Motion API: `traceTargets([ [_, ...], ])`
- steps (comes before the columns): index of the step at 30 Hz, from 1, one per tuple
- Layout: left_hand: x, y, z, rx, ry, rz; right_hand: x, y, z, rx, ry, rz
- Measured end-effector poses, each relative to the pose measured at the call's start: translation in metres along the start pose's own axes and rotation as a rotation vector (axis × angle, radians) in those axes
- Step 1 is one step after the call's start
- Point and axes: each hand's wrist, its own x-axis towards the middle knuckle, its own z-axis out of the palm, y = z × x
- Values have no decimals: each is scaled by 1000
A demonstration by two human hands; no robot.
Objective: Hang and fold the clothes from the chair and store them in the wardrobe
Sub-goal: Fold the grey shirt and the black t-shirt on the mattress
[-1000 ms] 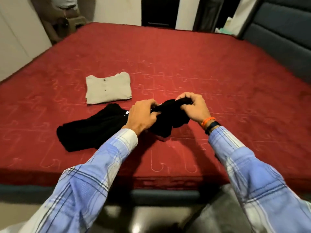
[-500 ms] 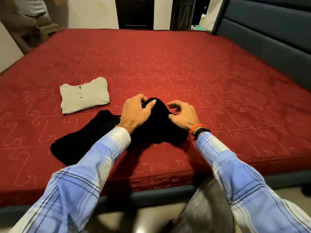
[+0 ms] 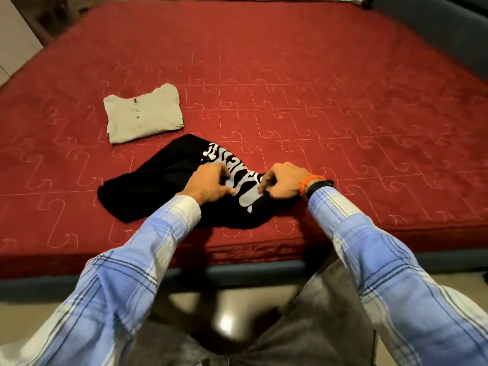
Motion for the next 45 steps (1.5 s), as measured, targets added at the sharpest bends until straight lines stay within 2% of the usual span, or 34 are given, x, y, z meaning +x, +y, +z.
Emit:
traceTargets([
  [4, -1, -9, 2, 110, 4, 5, 24, -15, 10, 9, 323, 31],
  [7, -3, -13, 1, 35, 5, -25, 42, -25, 24, 118, 229, 83],
  [10, -4, -21, -5, -139, 167, -58, 48, -28, 36, 144, 179, 103],
  [12, -1, -27, -10, -176, 272, -61, 49, -31, 40, 281, 276, 40],
  [14, 1, -31, -15, -164, 366, -65, 46, -36, 41, 414, 441, -64],
  [16, 4, -32, -26, -144, 471, -28, 41, -36, 41, 416, 574, -209],
  [17, 4, -31, -33, -89, 489, 6, 39, -35, 41, 394, 580, -299],
  [18, 6, -30, -40, -4, 456, 44, 35, -34, 42, 356, 544, -382],
  [20, 7, -30, -51, 177, 252, 120, 30, -31, 44, 265, 329, -474],
  [22, 6, -33, -53, 228, 22, 129, 25, -27, 43, 167, 1, -375],
  [23, 3, -35, -51, 205, -33, 107, 22, -27, 41, 173, -121, -294],
  [24, 1, -38, -47, 182, -31, 88, 19, -27, 41, 243, -154, -239],
  [27, -8, -41, -36, 157, 65, 51, 19, -32, 41, 421, 108, -167],
  [30, -11, -41, -34, 115, 42, 19, 29, -33, 44, 335, 310, -145],
  [31, -12, -40, -36, 90, 25, 13, 34, -31, 44, 208, 320, -155],
  [33, -13, -39, -40, 41, 17, 15, 40, -32, 45, -53, 194, -174],
  [35, -15, -39, -44, 29, 16, 31, 41, -36, 46, -88, 63, -153],
  [38, -18, -40, -48, -95, -61, -22, 38, -40, 47, -50, -31, -132],
  [41, -15, -36, -51, -257, -178, -152, 36, -46, 43, -21, 14, -146],
  [45, -6, -24, -55, -106, -152, -307, 37, -52, 32, 255, 281, -102],
])
